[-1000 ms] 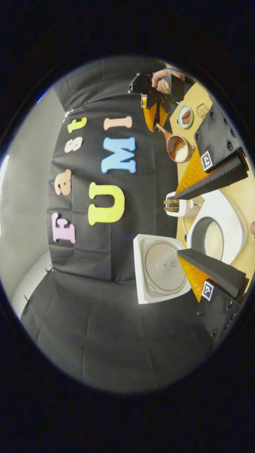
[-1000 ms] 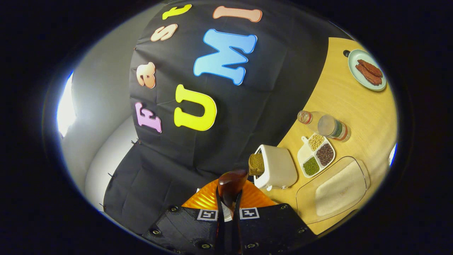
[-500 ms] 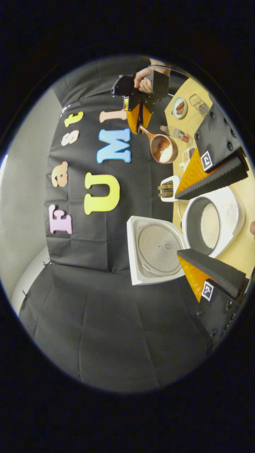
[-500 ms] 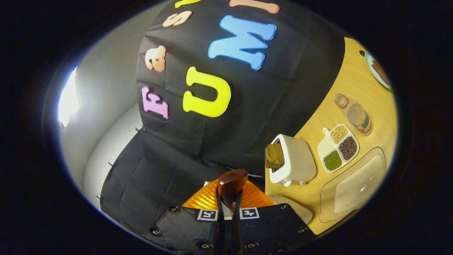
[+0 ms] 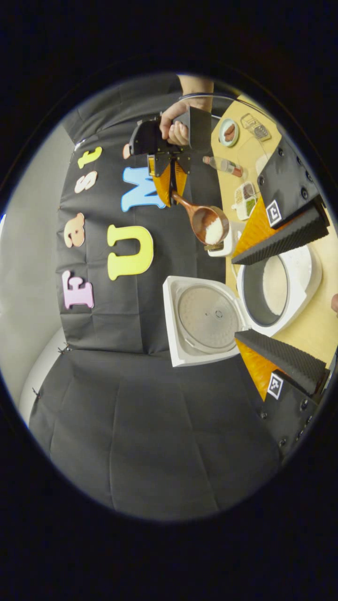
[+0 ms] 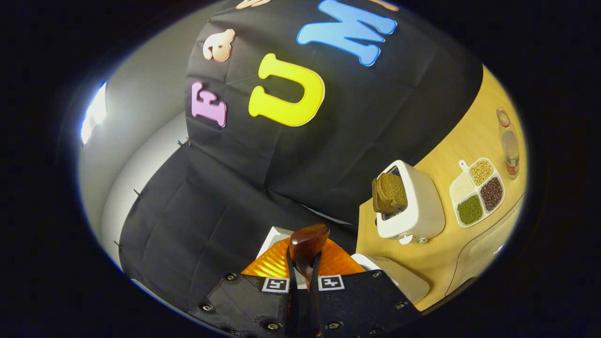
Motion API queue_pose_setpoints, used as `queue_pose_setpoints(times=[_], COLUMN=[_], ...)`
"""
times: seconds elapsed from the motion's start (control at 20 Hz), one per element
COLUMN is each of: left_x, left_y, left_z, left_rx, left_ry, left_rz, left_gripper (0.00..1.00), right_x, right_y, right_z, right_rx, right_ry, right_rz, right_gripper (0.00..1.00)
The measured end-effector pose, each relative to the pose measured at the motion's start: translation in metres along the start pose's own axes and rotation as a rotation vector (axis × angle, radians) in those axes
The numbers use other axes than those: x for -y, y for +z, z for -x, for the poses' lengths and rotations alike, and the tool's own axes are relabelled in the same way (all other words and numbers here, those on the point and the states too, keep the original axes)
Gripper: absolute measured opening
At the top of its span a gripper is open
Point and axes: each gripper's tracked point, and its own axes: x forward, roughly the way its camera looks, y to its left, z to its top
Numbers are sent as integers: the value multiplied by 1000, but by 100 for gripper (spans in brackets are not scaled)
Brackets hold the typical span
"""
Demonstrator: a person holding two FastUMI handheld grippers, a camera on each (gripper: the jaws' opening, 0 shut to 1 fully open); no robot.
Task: Close the left gripper, press the button to open the rice cooker; take a wooden spoon from the chopstick holder with the right hand, scoop a spoonful of rice and pour it into the rice cooker, then put the wooden spoon back into the chopstick holder.
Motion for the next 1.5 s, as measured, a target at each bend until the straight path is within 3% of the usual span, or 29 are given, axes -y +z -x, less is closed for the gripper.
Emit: queue_pose_setpoints(times=[0.3, 0.45, 0.75, 0.9, 1.0, 1.1, 1.3, 1.5], left_x=[-17, -21, -30, -33, -34, -31, -14, 12], left_y=[-12, -18, -21, -23, -23, -20, -12, -5], left_z=[8, 13, 21, 28, 28, 31, 31, 24], left_rx=[-18, -25, -26, -28, -28, -19, -3, 13], left_ry=[51, 67, 103, 122, 128, 124, 88, 38], left_rz=[42, 49, 55, 72, 81, 82, 102, 129], left_gripper=[97, 98, 98, 96, 96, 97, 96, 96], right_x=[-16, -29, -67, -92, -99, -97, -94, -66], right_y=[-51, -79, -136, -149, -142, -130, -78, -14], right_z=[-55, -74, -83, -67, -59, -56, -37, -5], right_rx=[-100, -149, -215, -206, -190, -170, -110, -52], right_ry=[-30, -10, 114, 190, 203, 196, 139, 89], right_rz=[338, 559, 1124, 1272, 1264, 1176, 853, 480], right_gripper=[8, 8, 8, 8, 8, 8, 8, 8])
